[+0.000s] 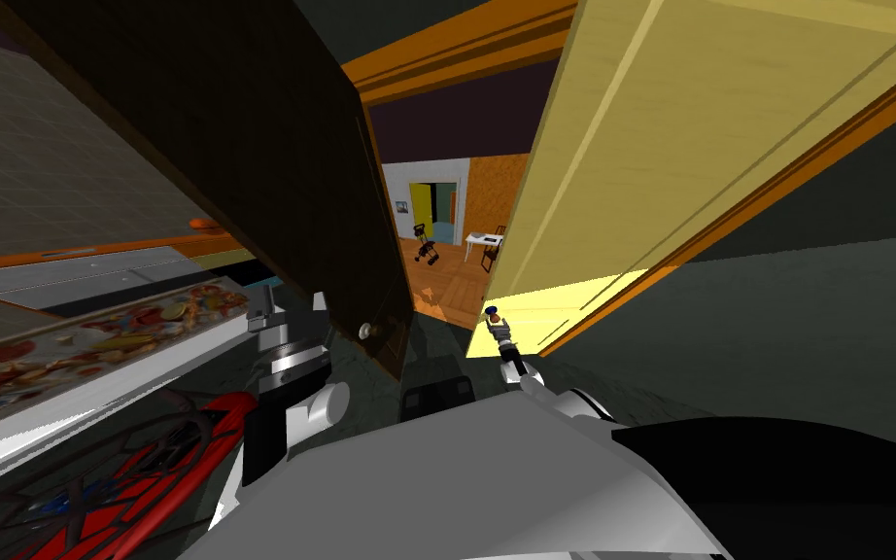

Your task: Pull the door open

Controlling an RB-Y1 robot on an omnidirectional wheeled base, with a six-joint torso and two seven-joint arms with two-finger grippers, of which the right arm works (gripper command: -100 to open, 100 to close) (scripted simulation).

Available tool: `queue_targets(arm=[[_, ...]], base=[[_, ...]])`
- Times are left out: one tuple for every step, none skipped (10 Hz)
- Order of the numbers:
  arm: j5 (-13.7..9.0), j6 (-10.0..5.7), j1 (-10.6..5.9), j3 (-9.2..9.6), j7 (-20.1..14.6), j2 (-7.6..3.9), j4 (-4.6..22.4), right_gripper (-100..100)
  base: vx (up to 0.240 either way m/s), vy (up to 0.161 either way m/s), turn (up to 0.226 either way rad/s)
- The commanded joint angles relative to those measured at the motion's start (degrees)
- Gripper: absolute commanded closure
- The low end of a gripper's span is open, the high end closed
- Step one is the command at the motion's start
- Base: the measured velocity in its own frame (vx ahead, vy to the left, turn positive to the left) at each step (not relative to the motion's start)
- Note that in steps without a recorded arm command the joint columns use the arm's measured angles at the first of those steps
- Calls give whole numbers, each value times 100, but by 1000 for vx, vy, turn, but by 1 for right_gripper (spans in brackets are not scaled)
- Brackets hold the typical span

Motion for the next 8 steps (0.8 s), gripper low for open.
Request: queue_targets(arm=[[-23,-67,41,-39,-10,-16,37,-100],[-12,-55,9,-21,-11,-11,61,-100],[-12,-55,9,-21,-11,-11,61,100],[-12,-55,9,-21,-11,-11,61,100],[-12,-55,9,-21,-11,-11,61,100],[-12,-55,9,-21,-11,-11,61,100],[-12,-55,9,-21,-11,-11,61,100],[-12,-55,9,-21,-11,-11,61,100]], base=[[205,-15,89],[88,-7,18],[-8,-4,-29],[-30,-7,-3],[-27,-2,14],[-18,1,0],[-9,2,-5],[0,0,0]])
